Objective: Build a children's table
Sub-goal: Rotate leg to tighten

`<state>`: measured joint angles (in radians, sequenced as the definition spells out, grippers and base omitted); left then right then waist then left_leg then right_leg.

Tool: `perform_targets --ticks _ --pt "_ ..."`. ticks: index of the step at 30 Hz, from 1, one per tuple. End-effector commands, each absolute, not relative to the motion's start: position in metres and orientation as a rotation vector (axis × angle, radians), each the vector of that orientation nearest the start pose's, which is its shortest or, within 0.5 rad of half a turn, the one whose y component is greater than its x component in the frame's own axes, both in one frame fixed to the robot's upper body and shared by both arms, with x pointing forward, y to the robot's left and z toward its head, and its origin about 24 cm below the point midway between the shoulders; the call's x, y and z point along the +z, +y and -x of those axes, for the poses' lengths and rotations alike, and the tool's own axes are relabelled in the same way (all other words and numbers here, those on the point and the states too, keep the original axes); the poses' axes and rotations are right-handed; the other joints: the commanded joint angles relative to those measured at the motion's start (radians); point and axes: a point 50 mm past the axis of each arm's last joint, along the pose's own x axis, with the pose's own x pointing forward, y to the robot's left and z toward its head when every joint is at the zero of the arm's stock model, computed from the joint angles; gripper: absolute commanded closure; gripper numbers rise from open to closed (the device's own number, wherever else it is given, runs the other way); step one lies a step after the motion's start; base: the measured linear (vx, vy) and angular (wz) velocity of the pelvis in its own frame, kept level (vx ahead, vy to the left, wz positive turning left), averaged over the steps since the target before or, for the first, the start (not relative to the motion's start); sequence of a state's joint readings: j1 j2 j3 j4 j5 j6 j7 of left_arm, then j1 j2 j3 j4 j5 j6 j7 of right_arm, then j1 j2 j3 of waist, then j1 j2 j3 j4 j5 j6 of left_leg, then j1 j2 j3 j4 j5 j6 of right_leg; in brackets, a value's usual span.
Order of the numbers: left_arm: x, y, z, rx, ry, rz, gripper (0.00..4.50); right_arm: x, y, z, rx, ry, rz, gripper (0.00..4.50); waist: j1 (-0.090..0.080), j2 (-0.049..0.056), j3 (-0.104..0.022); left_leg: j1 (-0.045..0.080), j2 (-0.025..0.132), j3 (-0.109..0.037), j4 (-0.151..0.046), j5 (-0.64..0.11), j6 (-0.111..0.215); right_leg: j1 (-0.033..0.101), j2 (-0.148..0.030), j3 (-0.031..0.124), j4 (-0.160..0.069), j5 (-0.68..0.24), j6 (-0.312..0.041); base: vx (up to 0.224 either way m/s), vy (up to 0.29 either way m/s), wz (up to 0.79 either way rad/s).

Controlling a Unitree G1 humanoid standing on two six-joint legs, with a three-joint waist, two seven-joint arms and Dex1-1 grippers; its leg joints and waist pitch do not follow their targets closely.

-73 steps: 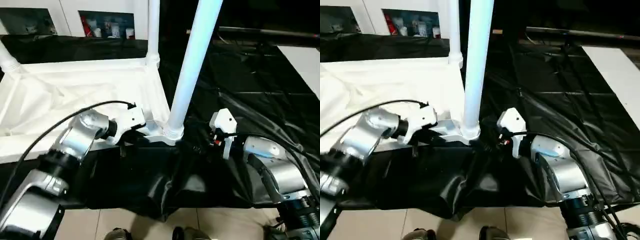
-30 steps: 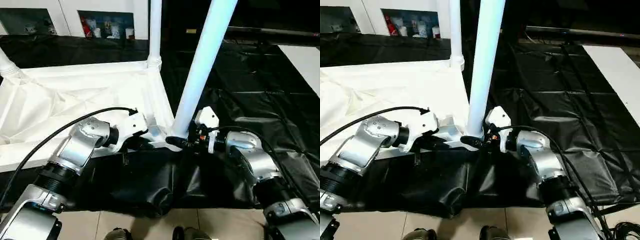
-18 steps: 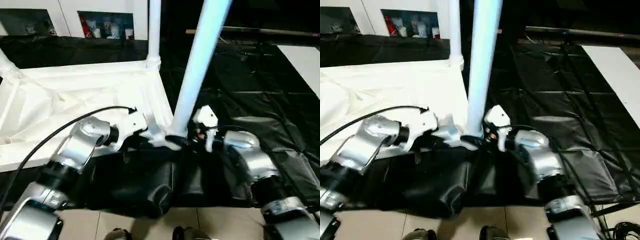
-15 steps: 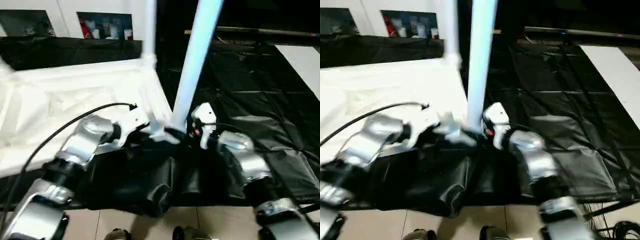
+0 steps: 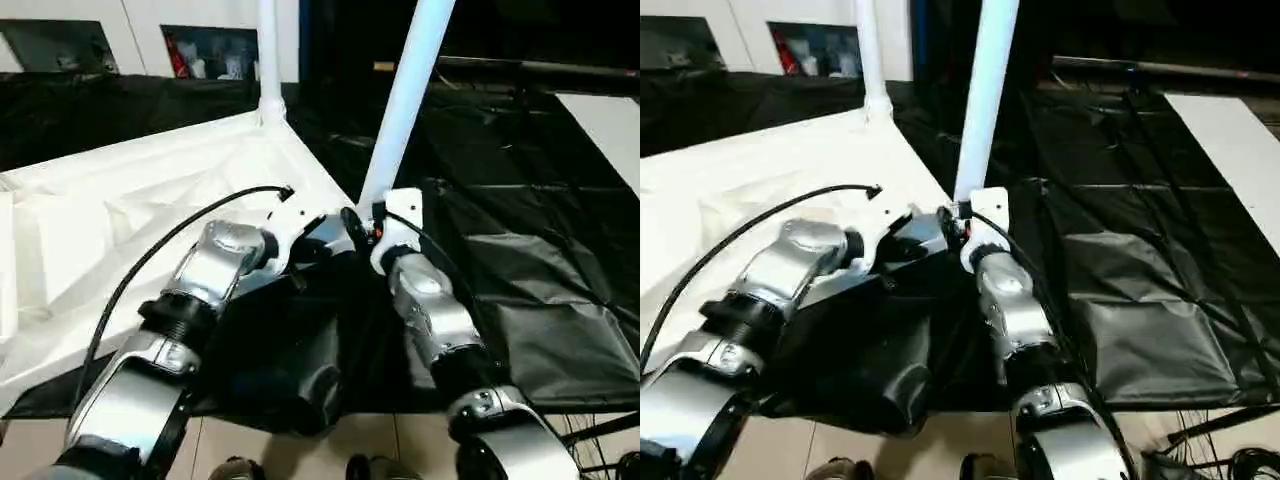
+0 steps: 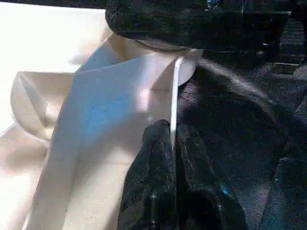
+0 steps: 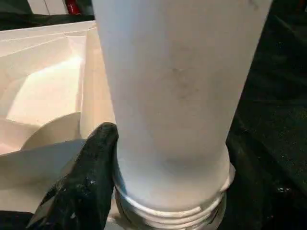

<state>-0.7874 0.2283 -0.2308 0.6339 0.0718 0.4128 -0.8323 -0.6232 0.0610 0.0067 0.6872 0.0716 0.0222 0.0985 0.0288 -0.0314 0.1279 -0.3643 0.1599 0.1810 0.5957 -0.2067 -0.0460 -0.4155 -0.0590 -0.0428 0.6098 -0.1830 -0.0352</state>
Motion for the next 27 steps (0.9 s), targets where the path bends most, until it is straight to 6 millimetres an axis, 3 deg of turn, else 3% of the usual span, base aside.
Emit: perform_targets --ticks 1,4,5,10,15,17,18,21,22,23,24,26,27 --pt "0.074 0.109 -0.359 -0.874 0.494 -0.32 4.5 0.033 -0.068 -0.341 0.351 0.244 -0.088 1.78 -0.005 -0.002 -0.042 0.008 0.066 -0.027 -0.092 -0.18 0.051 0.039 -0.095 0.06 -0.088 -0.3 -0.183 0.0 0.0 0.0" --pt "0.072 0.112 -0.358 -0.885 0.509 -0.332 4.5 0.036 -0.066 -0.338 0.407 0.222 -0.131 1.78 -0.004 -0.002 -0.04 0.009 0.067 -0.027 -0.094 -0.197 0.052 0.037 -0.096 0.061 -0.094 -0.334 -0.175 0.0 0.0 0.0" --pt "0.072 0.112 -0.358 -0.887 0.512 -0.337 4.5 0.038 -0.066 -0.338 0.424 0.214 -0.147 1.22 -0.003 -0.002 -0.041 0.01 0.068 -0.026 -0.094 -0.195 0.054 0.038 -0.097 0.062 -0.094 -0.33 -0.175 0.0 0.0 0.0" --pt "0.072 0.116 -0.355 -0.917 0.502 -0.342 4.5 0.053 -0.075 -0.336 0.491 0.136 -0.081 0.74 -0.004 -0.006 -0.042 -0.004 0.068 -0.028 -0.094 -0.121 0.081 0.048 -0.098 0.059 -0.085 -0.231 -0.201 0.0 0.0 0.0" --pt "0.078 0.119 -0.348 -1.014 0.464 -0.354 4.5 0.072 -0.092 -0.331 0.667 0.059 -0.043 0.61 -0.002 -0.006 -0.037 0.0 0.071 -0.026 -0.094 -0.125 0.094 0.047 -0.099 0.061 -0.091 -0.278 -0.198 0.0 0.0 0.0" --pt "0.08 0.122 -0.338 -1.137 0.45 -0.365 4.5 0.079 -0.11 -0.325 0.783 0.041 0.004 0.61 -0.001 -0.002 -0.039 -0.002 0.07 -0.024 -0.09 -0.088 0.109 0.051 -0.099 0.061 -0.085 -0.217 -0.214 0.0 0.0 0.0" --pt "0.08 0.123 -0.335 -1.169 0.445 -0.372 4.5 0.08 -0.114 -0.324 0.805 0.041 0.008 0.61 -0.003 -0.005 -0.042 -0.005 0.069 -0.022 -0.084 -0.022 0.138 0.054 -0.095 0.061 -0.071 -0.09 -0.236 0.0 0.0 0.0" --pt "0.082 0.125 -0.322 -1.301 0.433 -0.37 4.5 0.08 -0.127 -0.315 0.942 0.066 0.063 0.61 -0.004 -0.006 -0.046 -0.008 0.067 -0.02 -0.075 0.046 0.176 0.059 -0.092 0.06 -0.05 0.073 -0.278 0.0 0.0 0.0" --pt "0.082 0.126 -0.321 -1.311 0.433 -0.387 4.5 0.08 -0.13 -0.312 0.994 0.088 0.066 0.61 -0.004 -0.003 -0.046 -0.001 0.067 -0.016 -0.071 0.065 0.201 0.054 -0.088 0.06 -0.045 0.133 -0.298 0.0 0.0 0.0" --pt "0.082 0.128 -0.32 -1.315 0.433 -0.403 4.5 0.08 -0.132 -0.308 1.045 0.106 0.069 0.61 -0.004 -0.005 -0.049 -0.003 0.064 -0.016 -0.068 0.077 0.215 0.059 -0.084 0.059 -0.041 0.165 -0.304 0.0 0.0 0.0" --pt "0.082 0.129 -0.319 -1.325 0.432 -0.411 4.5 0.081 -0.134 -0.306 1.084 0.115 0.08 0.61 0.002 -0.003 -0.047 0.003 0.07 -0.013 -0.065 0.092 0.239 0.05 -0.084 0.058 -0.038 0.201 -0.316 0.0 0.0 0.0" --pt "0.082 0.13 -0.318 -1.332 0.431 -0.411 4.5 0.081 -0.135 -0.306 1.094 0.115 0.087 0.61 0.001 -0.005 -0.045 -0.001 0.071 -0.014 -0.067 0.086 0.242 0.052 -0.086 0.057 -0.039 0.184 -0.322 0.0 0.0 0.0" --pt "0.083 0.131 -0.314 -1.374 0.428 -0.396 4.5 0.083 -0.135 -0.305 1.128 0.121 0.091 0.61 0.002 -0.005 -0.043 -0.001 0.073 -0.016 -0.07 0.057 0.227 0.053 -0.091 0.055 -0.045 0.111 -0.32 0.0 0.0 0.0"
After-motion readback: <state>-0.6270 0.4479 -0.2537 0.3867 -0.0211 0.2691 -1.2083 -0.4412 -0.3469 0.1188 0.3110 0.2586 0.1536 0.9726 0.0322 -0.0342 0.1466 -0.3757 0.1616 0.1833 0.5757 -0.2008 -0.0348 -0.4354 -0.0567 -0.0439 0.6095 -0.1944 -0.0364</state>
